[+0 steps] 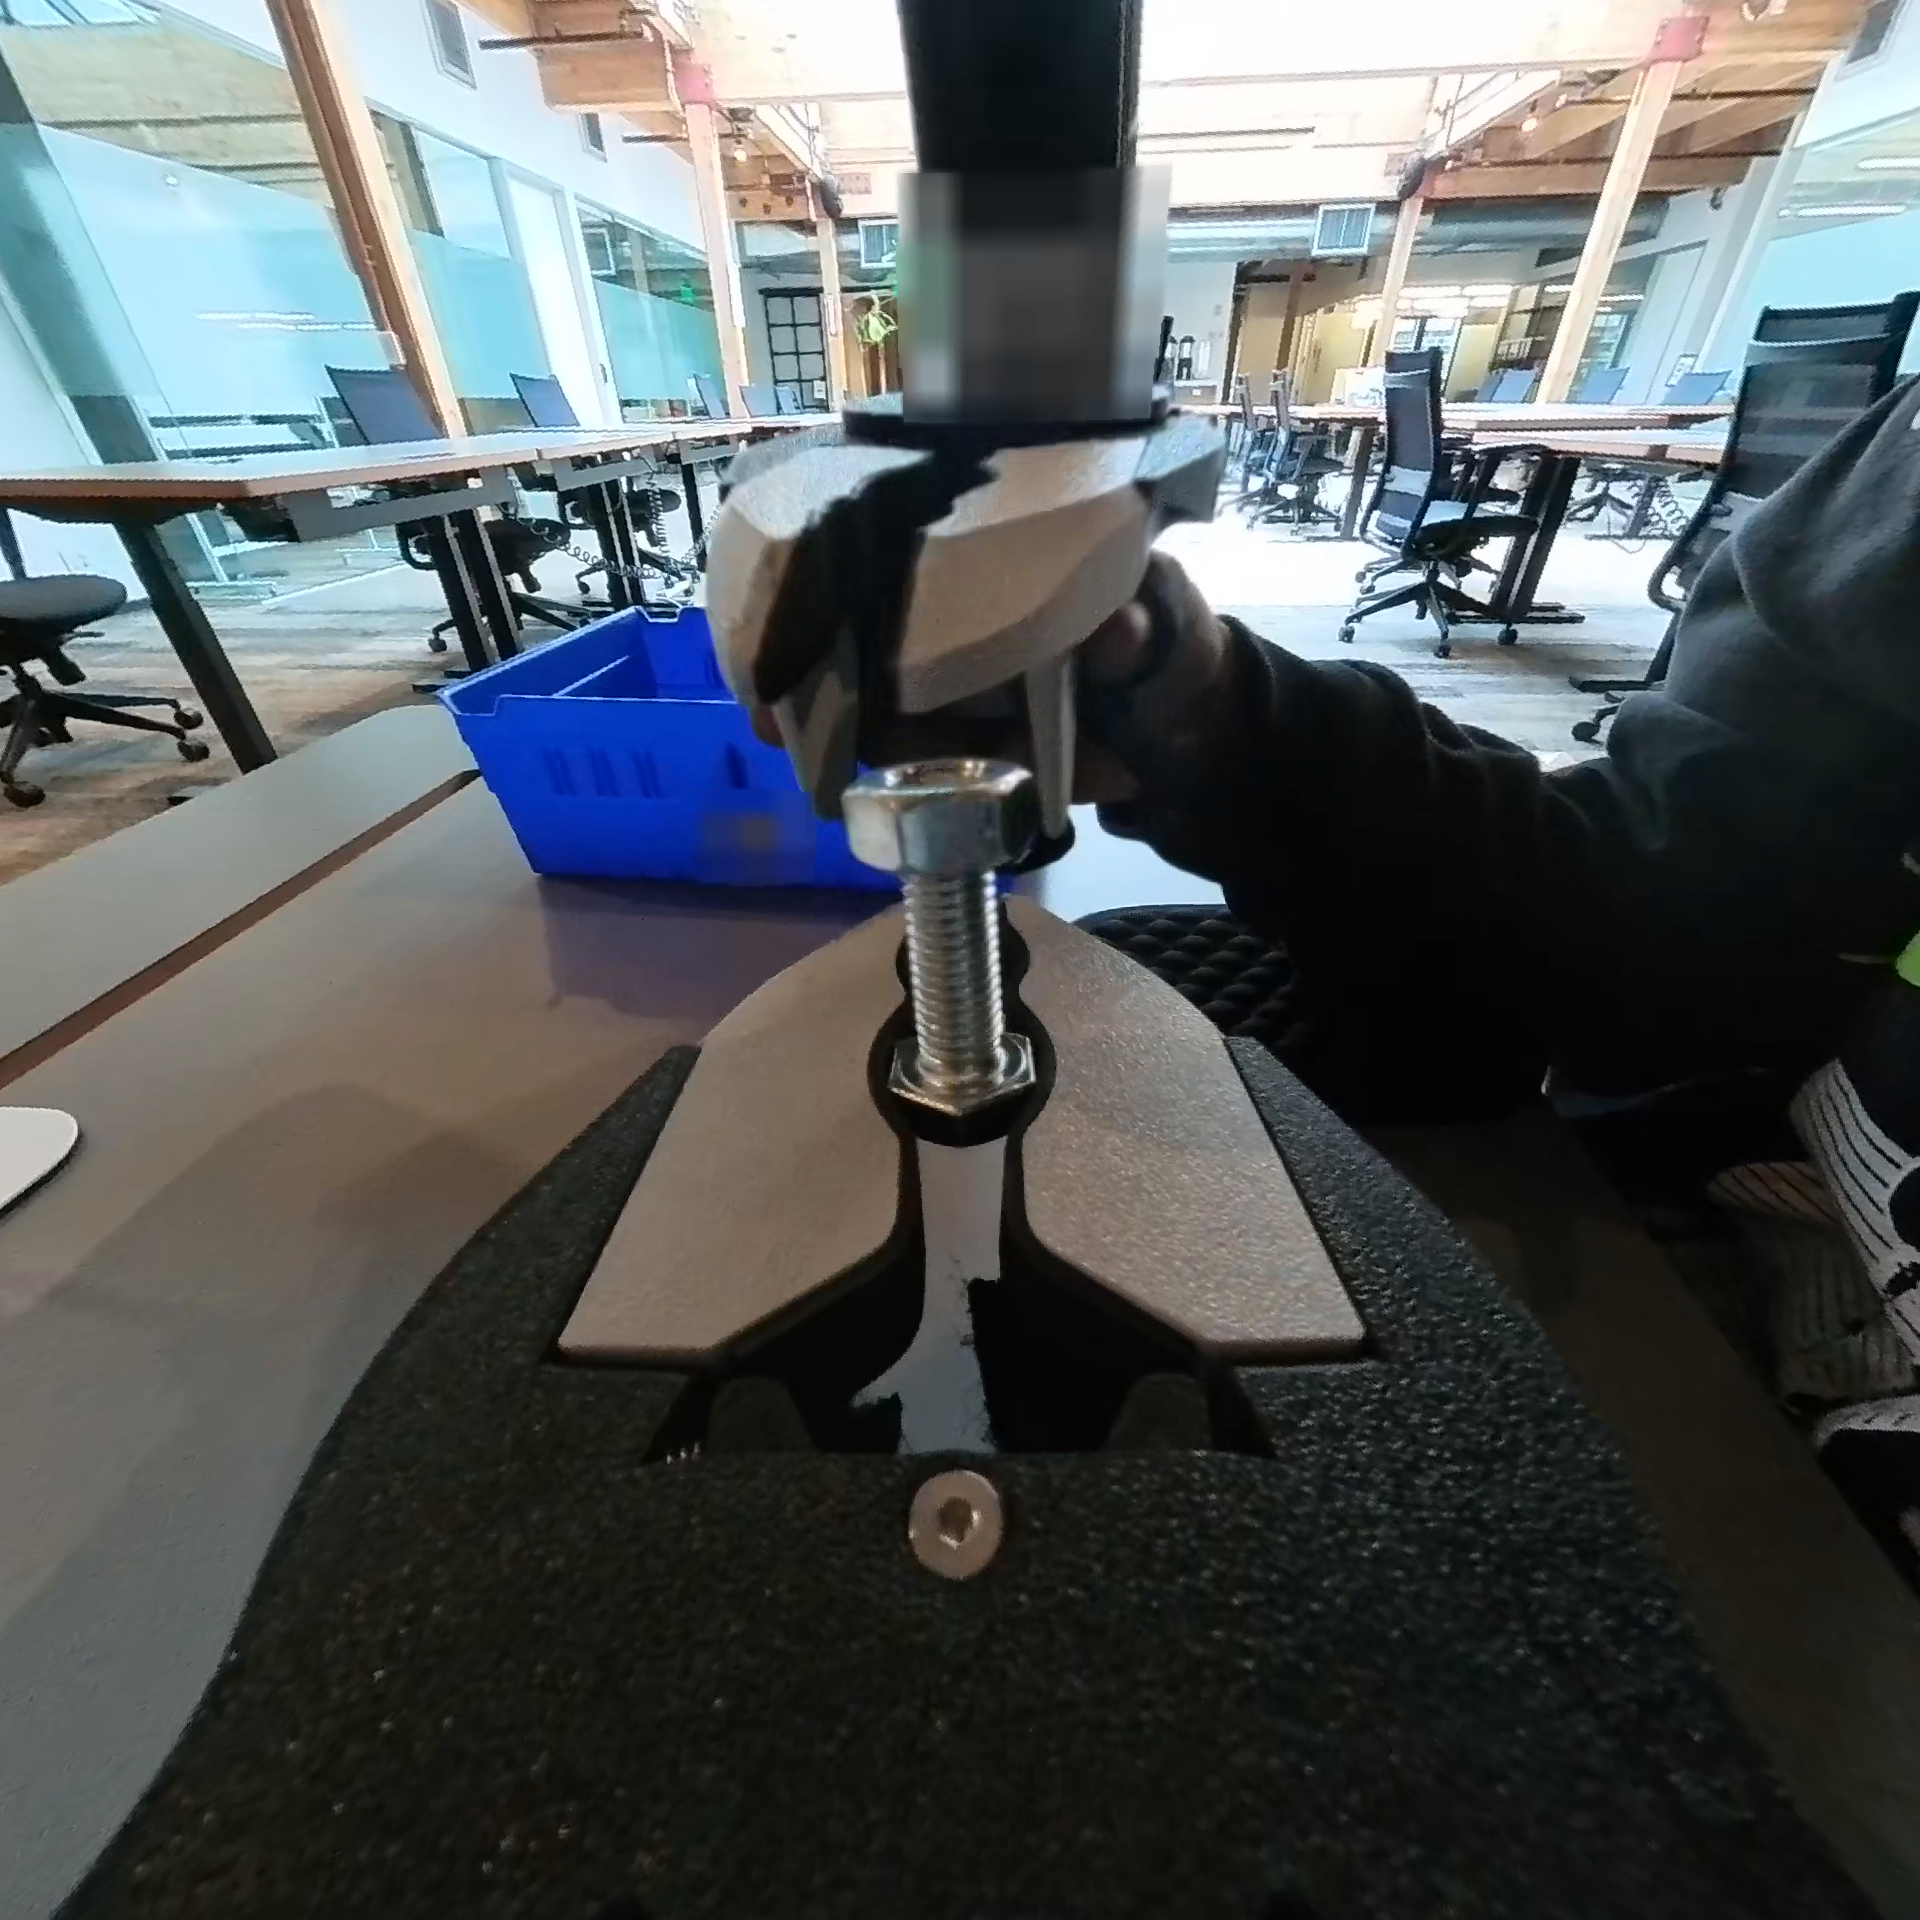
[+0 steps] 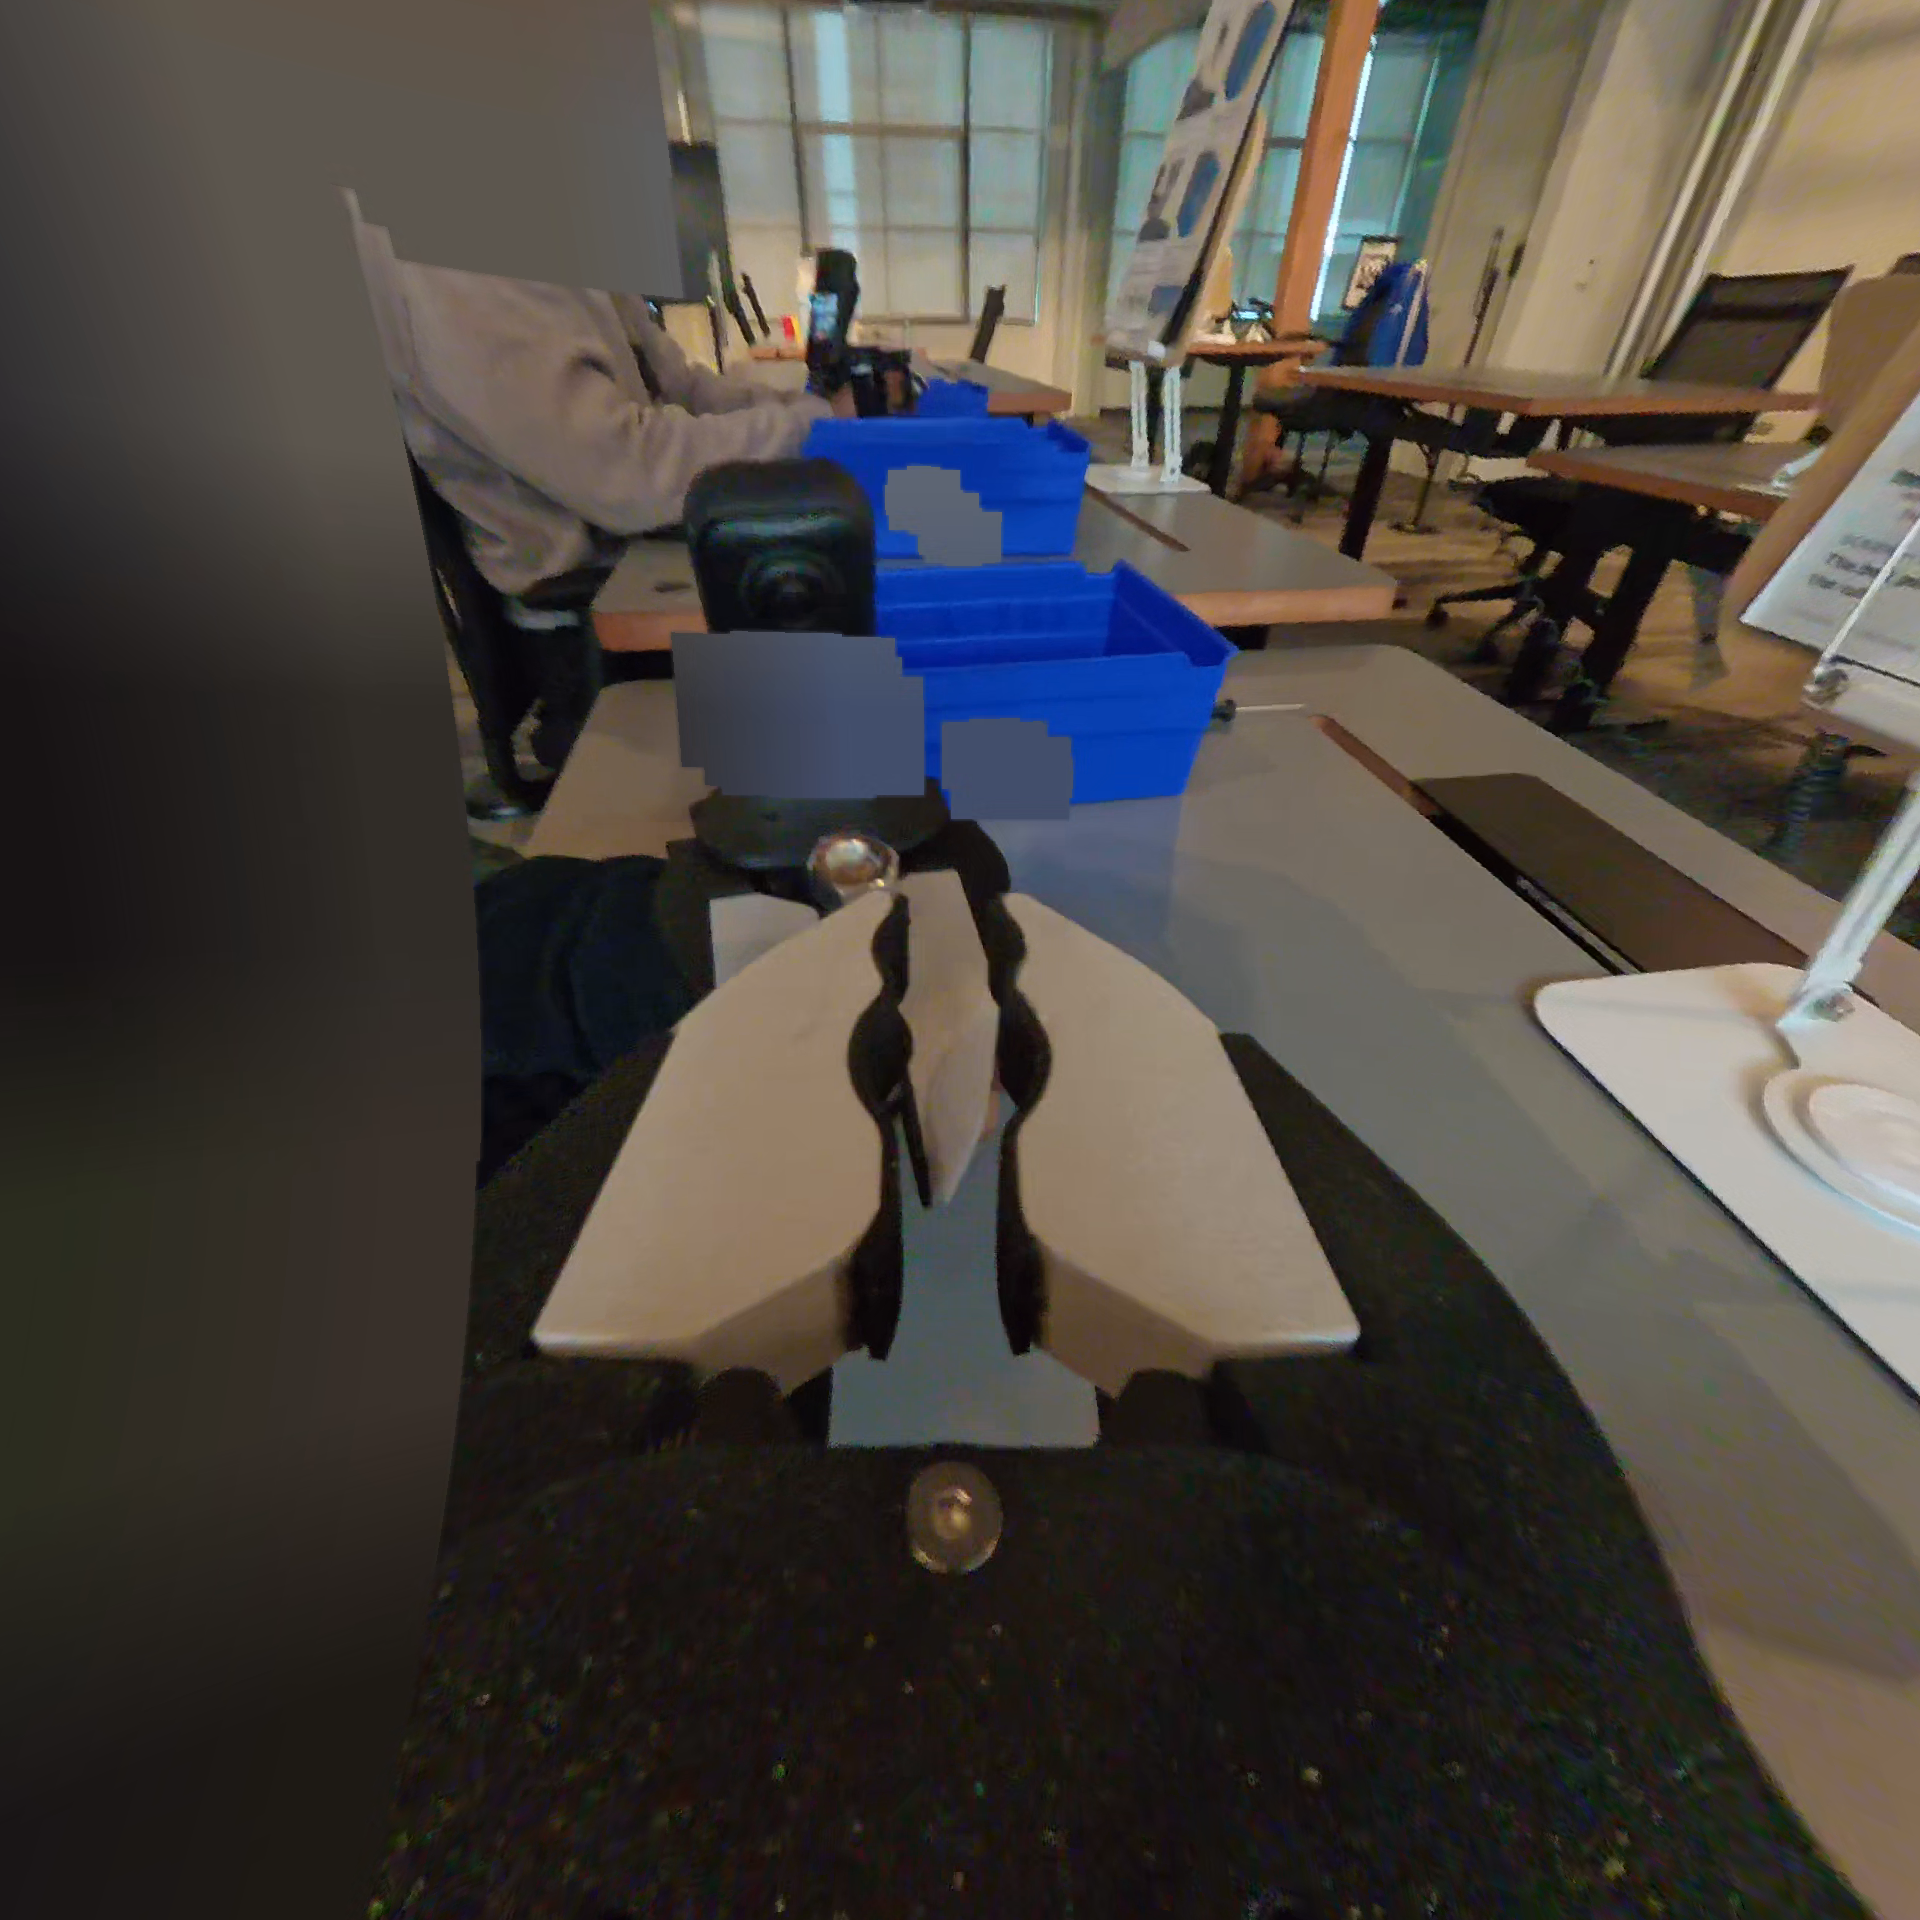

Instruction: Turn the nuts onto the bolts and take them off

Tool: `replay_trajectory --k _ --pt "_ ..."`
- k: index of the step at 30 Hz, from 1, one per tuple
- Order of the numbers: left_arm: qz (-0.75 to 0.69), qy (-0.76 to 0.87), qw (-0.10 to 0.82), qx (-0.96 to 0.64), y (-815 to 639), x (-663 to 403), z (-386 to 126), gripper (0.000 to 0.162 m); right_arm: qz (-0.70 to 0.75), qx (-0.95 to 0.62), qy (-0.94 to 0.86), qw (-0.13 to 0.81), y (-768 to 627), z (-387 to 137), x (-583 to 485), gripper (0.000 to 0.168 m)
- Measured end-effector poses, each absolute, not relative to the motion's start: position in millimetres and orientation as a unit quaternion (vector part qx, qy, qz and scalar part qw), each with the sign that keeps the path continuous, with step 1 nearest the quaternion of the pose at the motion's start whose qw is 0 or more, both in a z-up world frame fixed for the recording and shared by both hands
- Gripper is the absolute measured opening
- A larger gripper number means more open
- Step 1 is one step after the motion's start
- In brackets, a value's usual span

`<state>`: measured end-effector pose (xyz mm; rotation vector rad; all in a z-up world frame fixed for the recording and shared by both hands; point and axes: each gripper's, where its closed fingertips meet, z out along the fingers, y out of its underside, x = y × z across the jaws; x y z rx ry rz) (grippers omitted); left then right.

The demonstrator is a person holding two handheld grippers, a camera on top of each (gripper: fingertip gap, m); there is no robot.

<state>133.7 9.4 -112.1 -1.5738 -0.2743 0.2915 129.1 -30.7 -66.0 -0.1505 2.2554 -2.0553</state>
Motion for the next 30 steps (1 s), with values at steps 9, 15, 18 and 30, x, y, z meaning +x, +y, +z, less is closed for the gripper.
replay_trajectory --k 9,15,18,30 --pt "0.13 -0.121 0.687 -0.704 10.2 133.8 -113.0 0.009 -0.657 -0.073 0.748 0.052 -47.4 -73.9 146.3 0.028" --pt "0.129 -0.122 0.691 -0.7 8.8 133.5 -111.3 0.011 -0.661 -0.069 0.746 0.038 -34.9 -70.3 135.8 0.018" --pt "0.127 -0.122 0.691 -0.701 9.4 133.5 -112.0 0.011 -0.661 -0.076 0.745 0.046 -35.7 -69.4 139.7 0.025" --pt "0.13 -0.119 0.694 -0.698 7.9 135.2 -108.9 0.011 -0.668 -0.046 0.742 0.027 -33.3 -67.2 126.4 0.019"
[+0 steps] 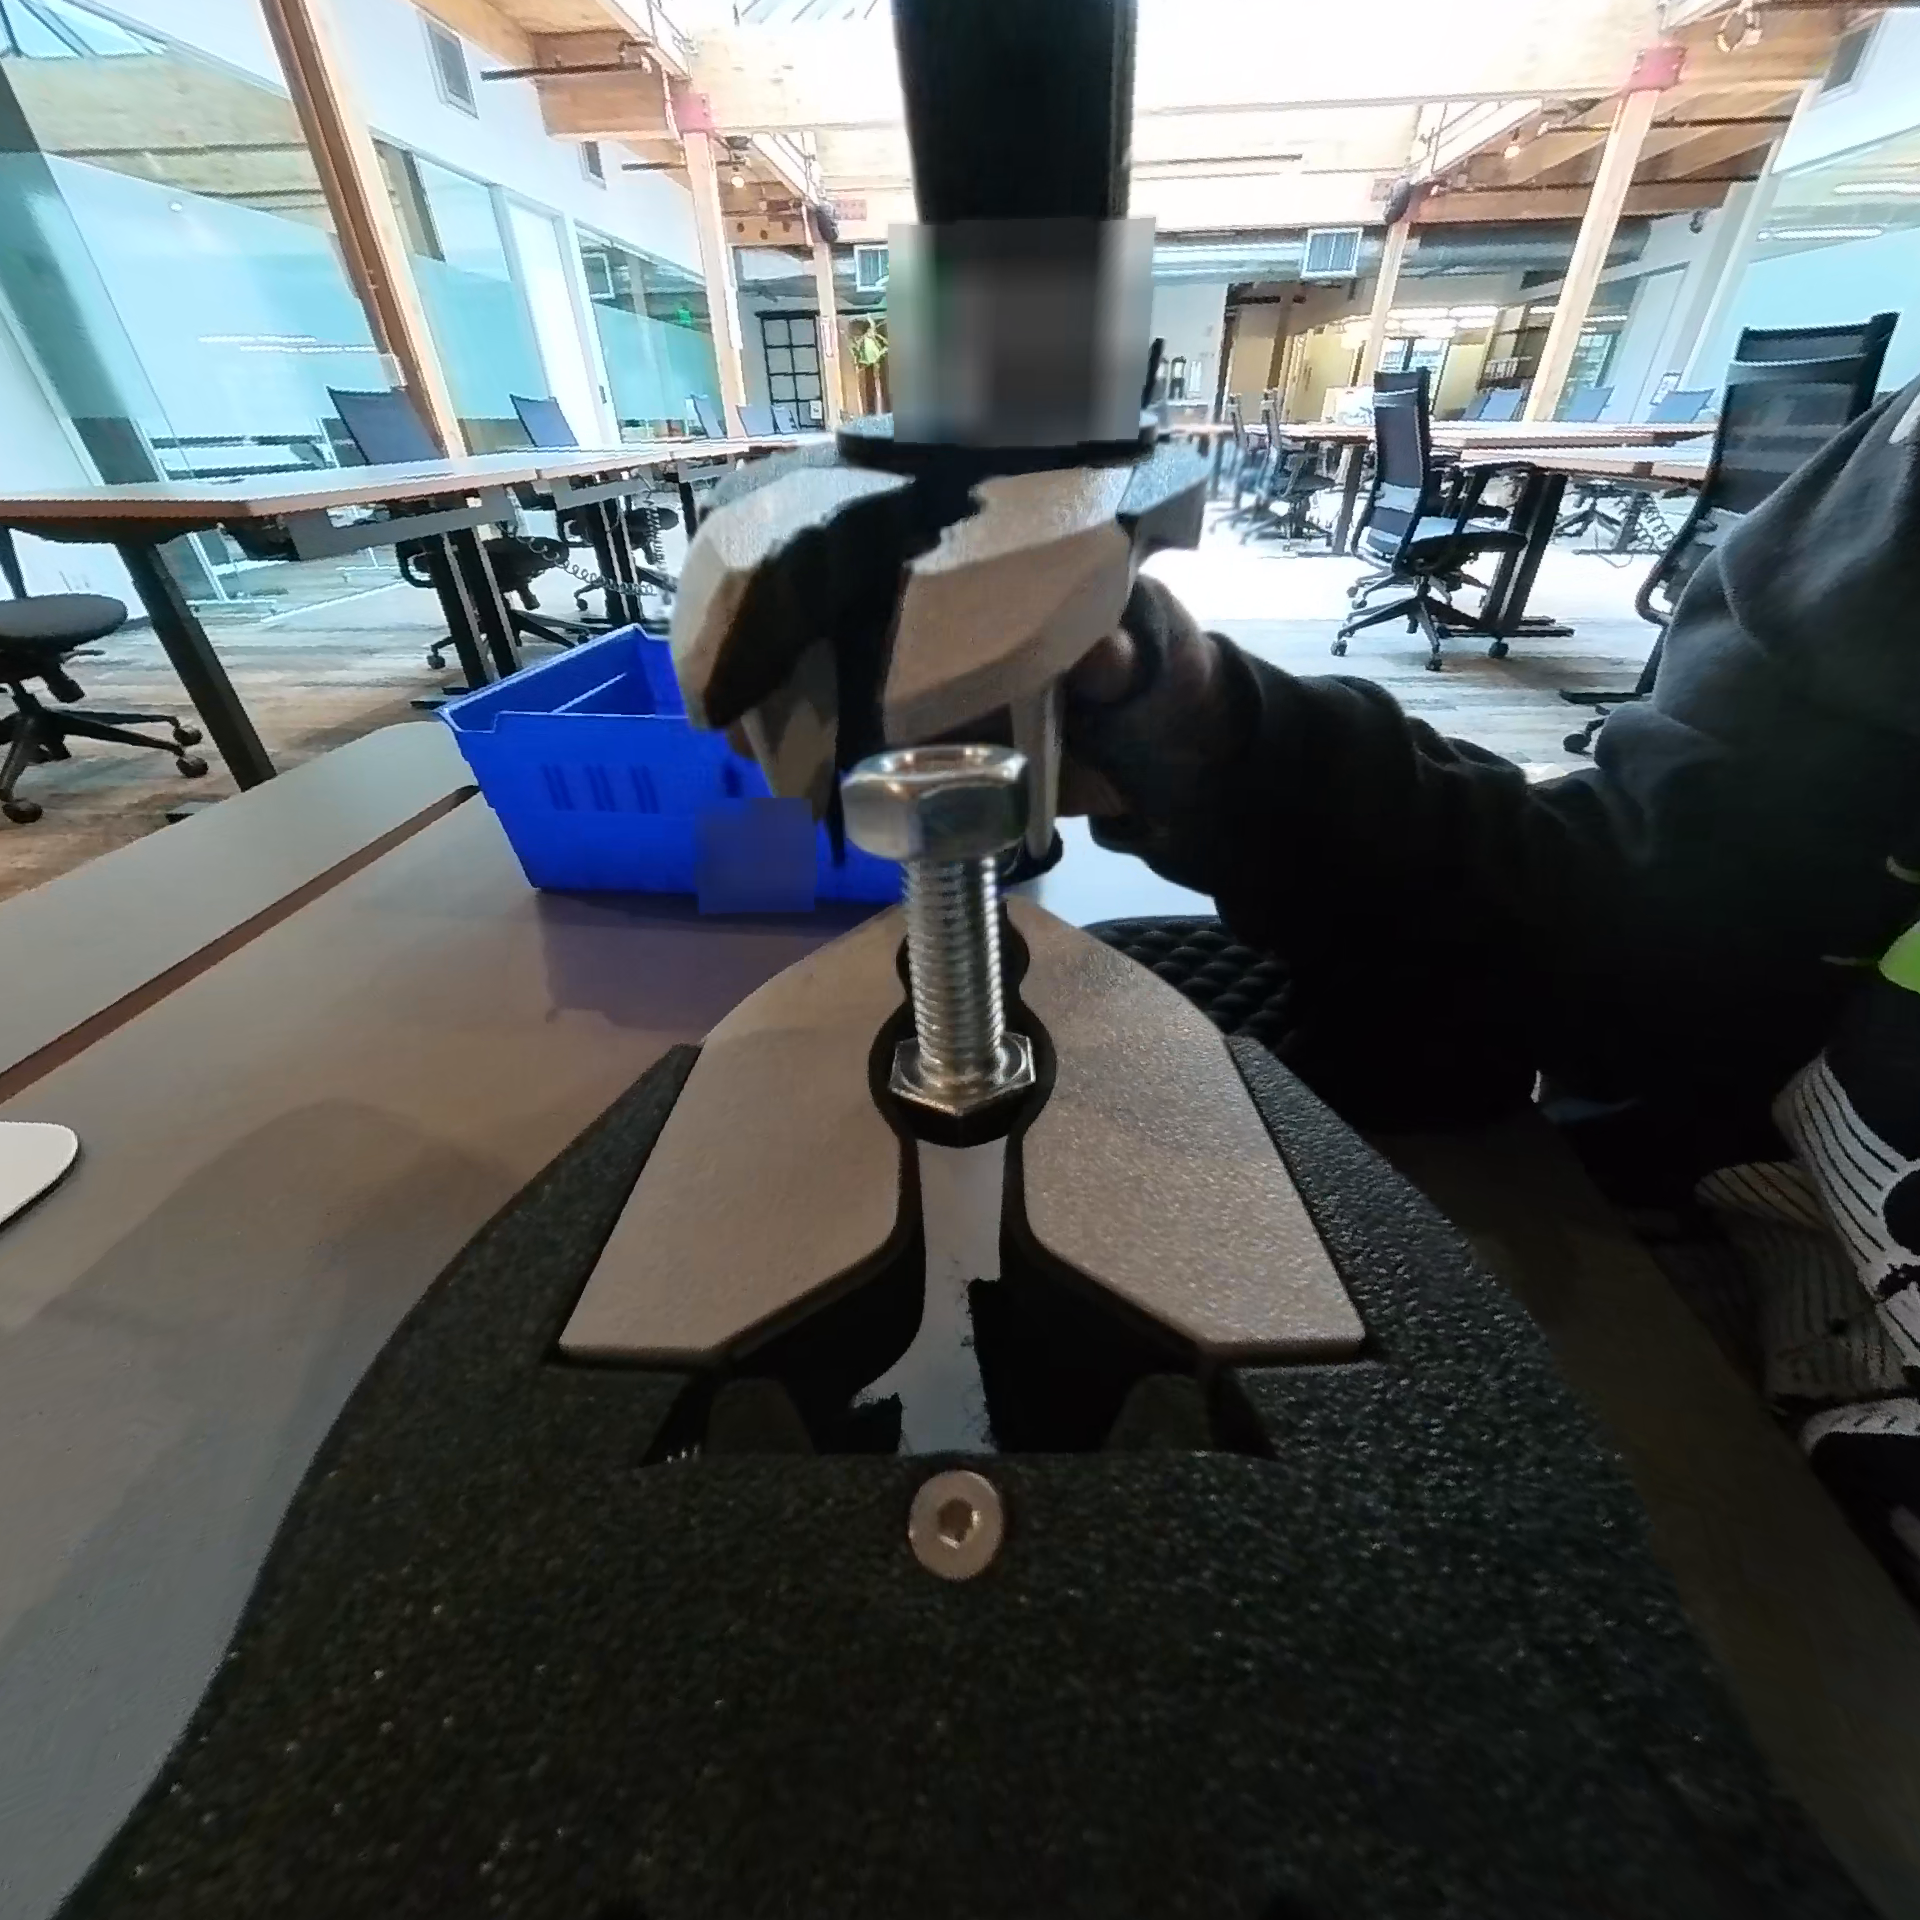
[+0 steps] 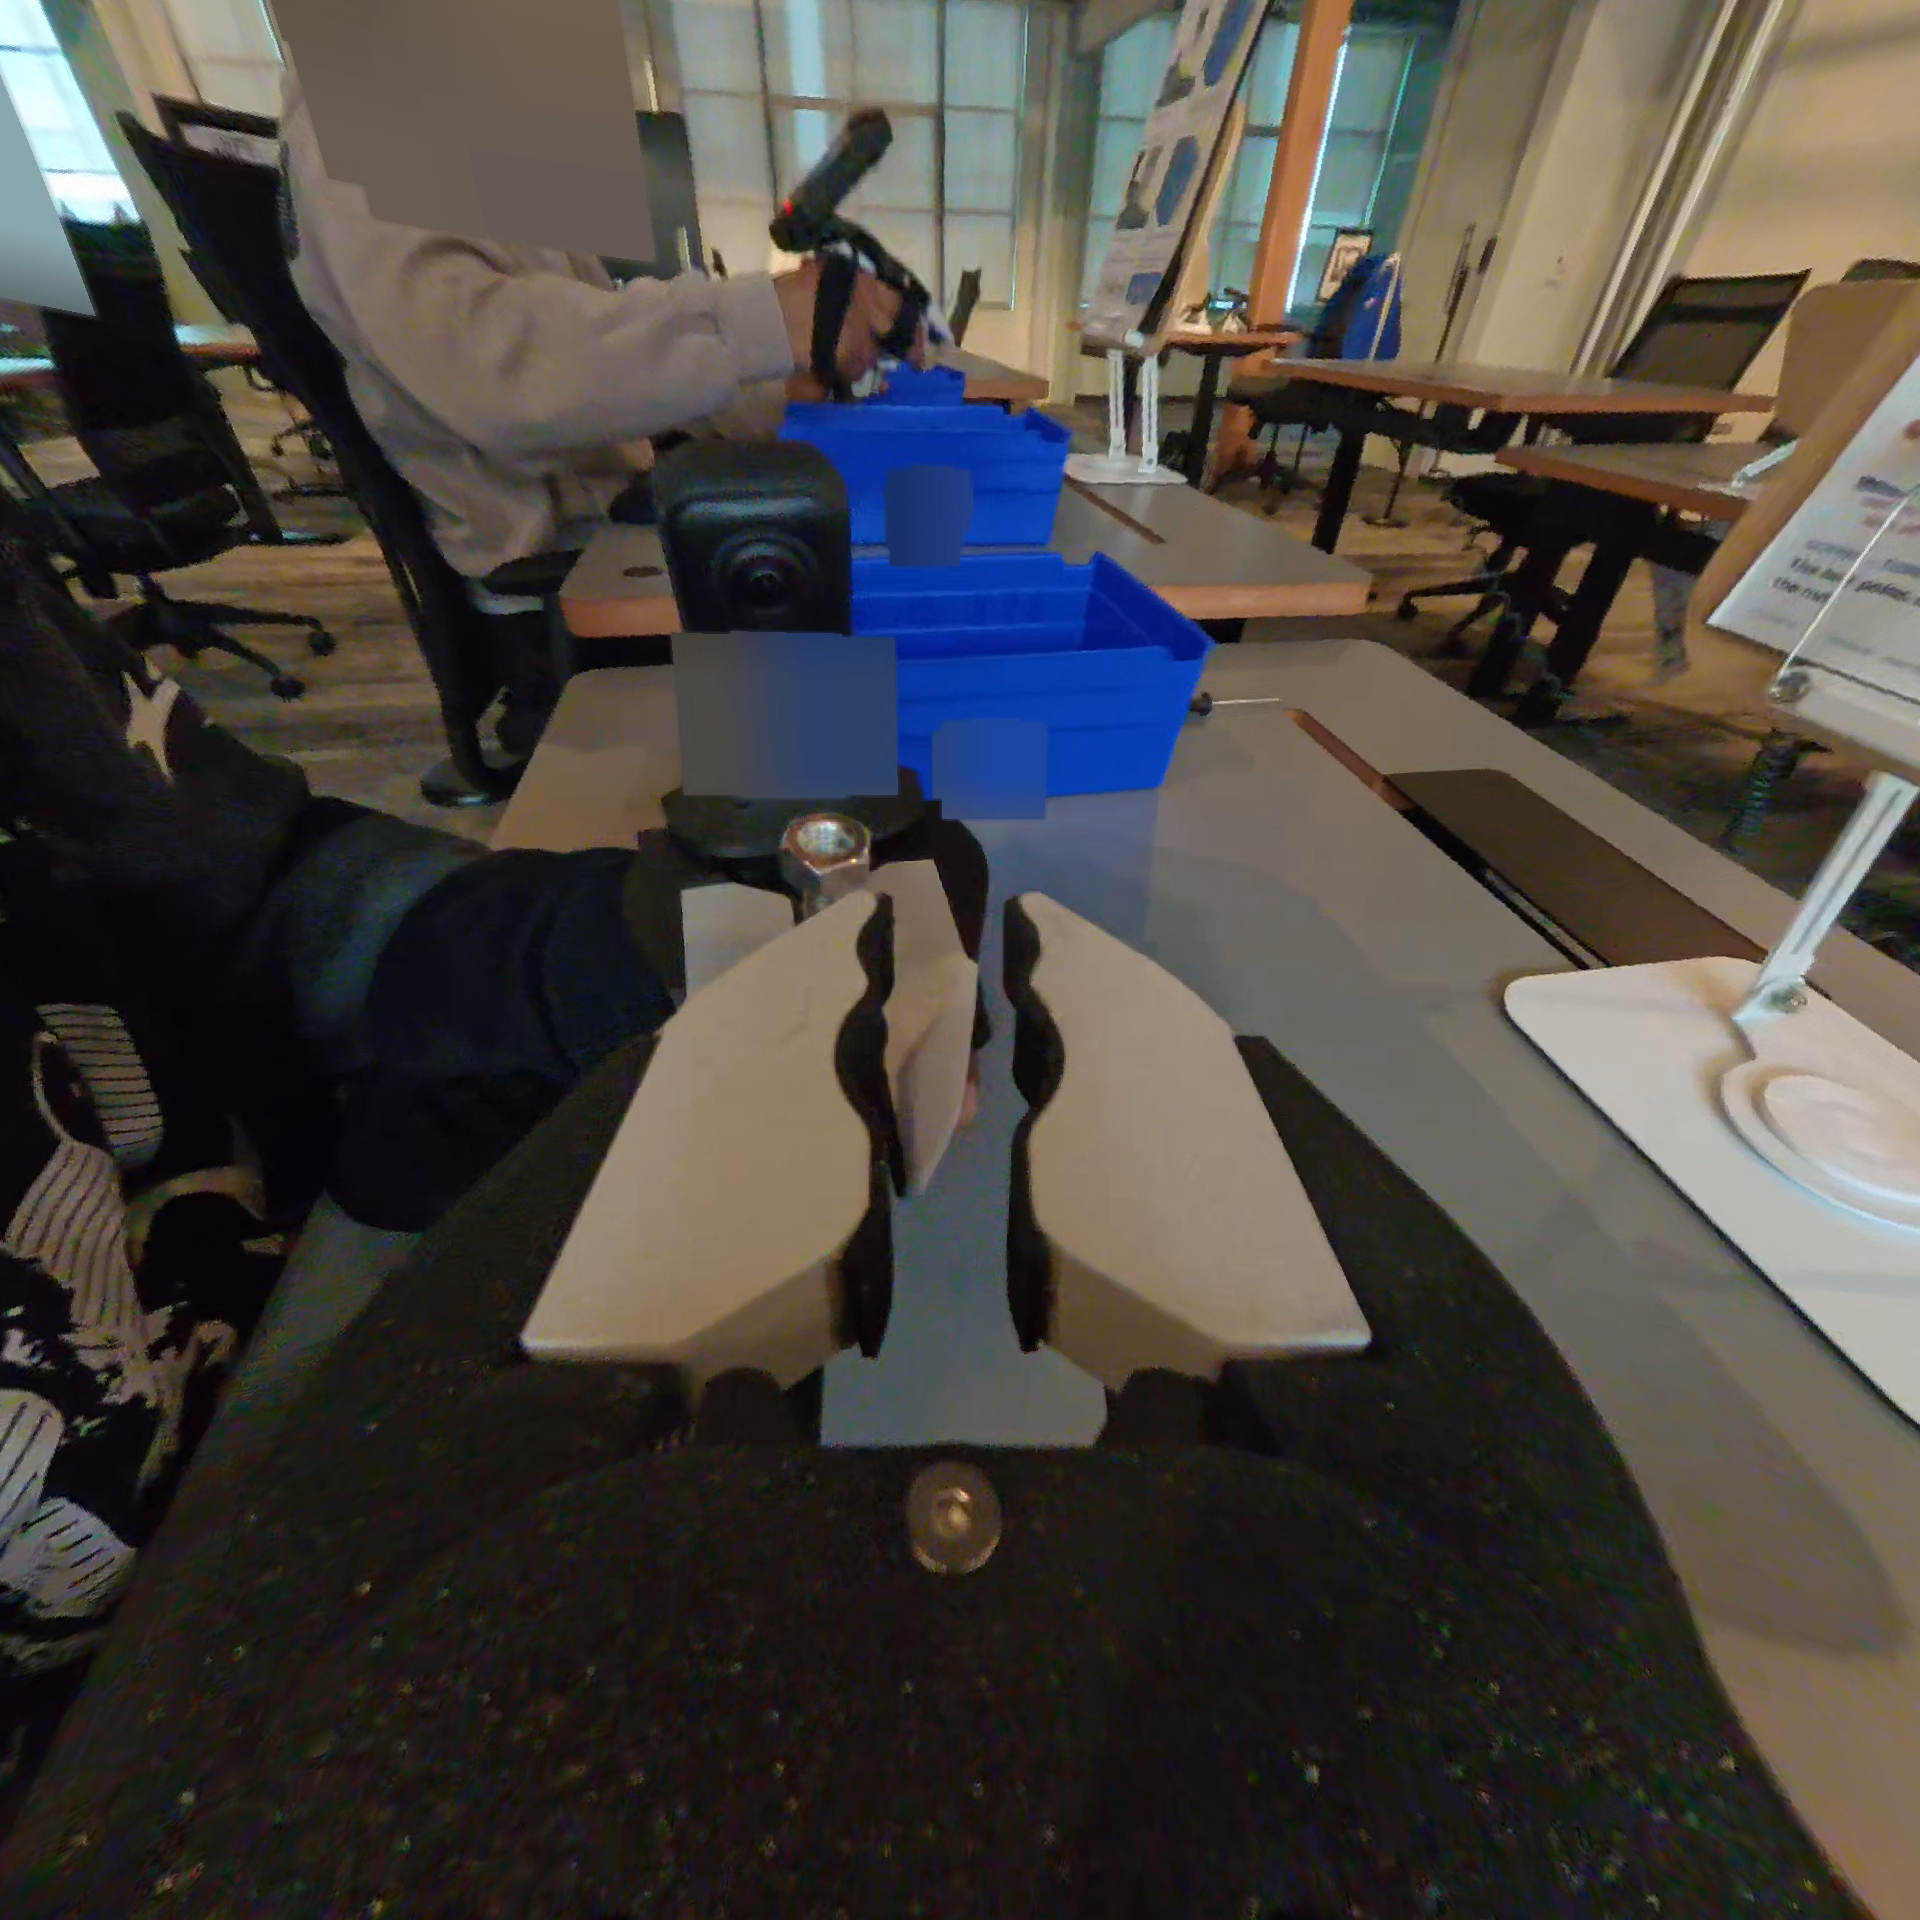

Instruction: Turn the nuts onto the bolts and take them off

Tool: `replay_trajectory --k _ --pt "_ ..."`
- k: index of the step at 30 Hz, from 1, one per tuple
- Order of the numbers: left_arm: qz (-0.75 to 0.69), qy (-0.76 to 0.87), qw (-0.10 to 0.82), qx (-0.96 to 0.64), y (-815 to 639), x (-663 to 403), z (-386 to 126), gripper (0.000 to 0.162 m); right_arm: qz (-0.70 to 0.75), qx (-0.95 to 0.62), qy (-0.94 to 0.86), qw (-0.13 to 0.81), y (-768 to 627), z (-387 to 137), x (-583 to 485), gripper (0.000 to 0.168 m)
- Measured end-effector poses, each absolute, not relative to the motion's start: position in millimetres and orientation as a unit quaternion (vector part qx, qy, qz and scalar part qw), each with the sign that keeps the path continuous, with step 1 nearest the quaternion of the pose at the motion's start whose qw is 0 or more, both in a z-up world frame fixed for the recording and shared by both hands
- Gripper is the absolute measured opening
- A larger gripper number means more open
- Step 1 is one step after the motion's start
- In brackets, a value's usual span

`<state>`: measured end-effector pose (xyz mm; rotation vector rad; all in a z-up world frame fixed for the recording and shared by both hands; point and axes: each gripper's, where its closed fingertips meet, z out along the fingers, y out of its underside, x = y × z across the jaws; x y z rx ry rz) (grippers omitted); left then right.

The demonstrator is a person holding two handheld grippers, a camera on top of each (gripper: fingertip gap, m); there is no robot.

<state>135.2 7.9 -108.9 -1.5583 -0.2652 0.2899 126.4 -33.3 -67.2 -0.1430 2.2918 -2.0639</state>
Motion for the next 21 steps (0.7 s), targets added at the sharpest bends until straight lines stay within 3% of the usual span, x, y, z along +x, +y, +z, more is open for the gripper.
replay_trajectory --k 14,21 --pt "0.13 -0.127 0.692 -0.699 6.9 132.7 -111.2 0.011 -0.645 -0.108 0.756 0.041 -37.3 -65.2 147.9 0.029" --pt "0.126 -0.132 0.686 -0.705 7.8 131.6 -115.8 0.01 -0.398 -0.243 0.885 0.002 -33.9 -56.7 140.9 0.035"
